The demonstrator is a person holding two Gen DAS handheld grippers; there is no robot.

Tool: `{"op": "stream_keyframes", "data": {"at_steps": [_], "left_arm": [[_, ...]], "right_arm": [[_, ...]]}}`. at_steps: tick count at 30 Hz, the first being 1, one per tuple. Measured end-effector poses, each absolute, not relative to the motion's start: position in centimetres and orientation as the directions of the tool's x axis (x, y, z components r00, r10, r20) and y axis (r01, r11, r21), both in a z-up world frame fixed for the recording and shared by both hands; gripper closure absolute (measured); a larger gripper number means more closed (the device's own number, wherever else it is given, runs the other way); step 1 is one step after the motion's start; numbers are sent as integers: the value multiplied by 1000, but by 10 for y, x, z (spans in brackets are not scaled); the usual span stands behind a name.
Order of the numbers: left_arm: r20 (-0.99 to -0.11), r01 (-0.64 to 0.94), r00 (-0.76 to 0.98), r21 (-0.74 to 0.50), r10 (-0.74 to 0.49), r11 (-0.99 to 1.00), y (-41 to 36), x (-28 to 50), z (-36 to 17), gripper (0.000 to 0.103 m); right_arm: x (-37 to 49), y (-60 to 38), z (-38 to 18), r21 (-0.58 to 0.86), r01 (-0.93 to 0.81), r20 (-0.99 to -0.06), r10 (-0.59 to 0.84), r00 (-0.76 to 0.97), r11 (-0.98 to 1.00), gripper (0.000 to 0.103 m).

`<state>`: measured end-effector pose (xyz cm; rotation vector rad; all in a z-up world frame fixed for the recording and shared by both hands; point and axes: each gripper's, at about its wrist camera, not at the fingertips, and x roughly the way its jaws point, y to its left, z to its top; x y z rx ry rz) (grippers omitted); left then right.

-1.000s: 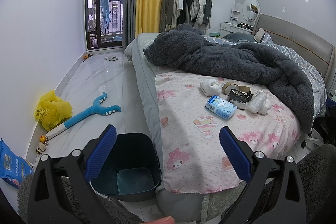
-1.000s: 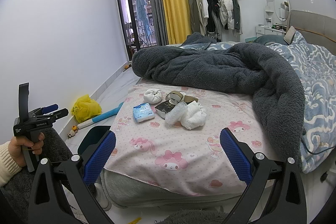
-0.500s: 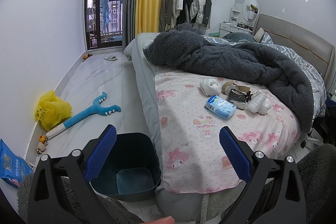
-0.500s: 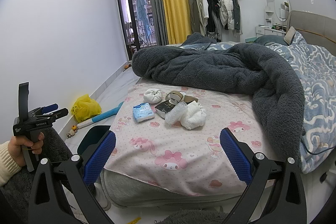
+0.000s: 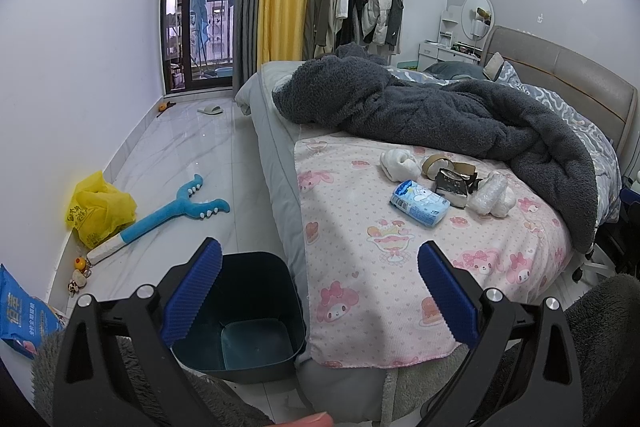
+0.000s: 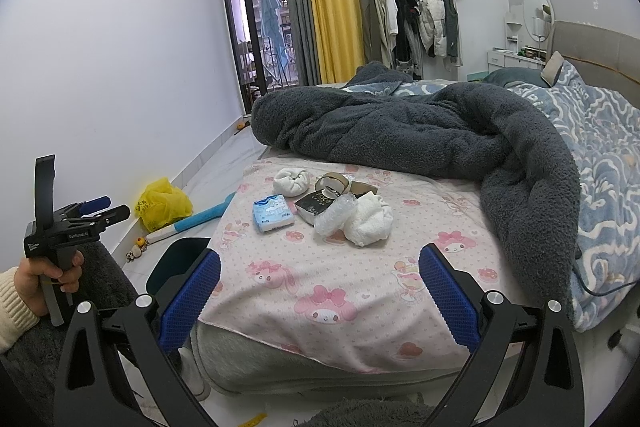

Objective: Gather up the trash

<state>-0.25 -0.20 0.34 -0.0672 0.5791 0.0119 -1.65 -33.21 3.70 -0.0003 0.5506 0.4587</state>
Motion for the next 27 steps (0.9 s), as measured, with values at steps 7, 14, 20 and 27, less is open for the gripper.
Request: {"op": "stream_keyframes", "data": {"at_steps": [7,14,20,27], "left_arm": [[-540,-23,841,-64,-15,998,-11,-3,5,3],[-513,-16,858,-57,-16,998,-15,7,17,3],[-561,21,826,-79,-61,997,-19,29,12,3],[-535,94,832,-121,-145,988,-25,51,9,3]], "right_arm": [[-16,-333,39,137,-415,-509,423,750,900,3],[-7,-321,46,106,-401,-511,396,763,910,3],[19,-305,36,90,-431,-537,408,738,898,3],[45,-284,17,-50,-435,-546,340,765,899,3]]}}
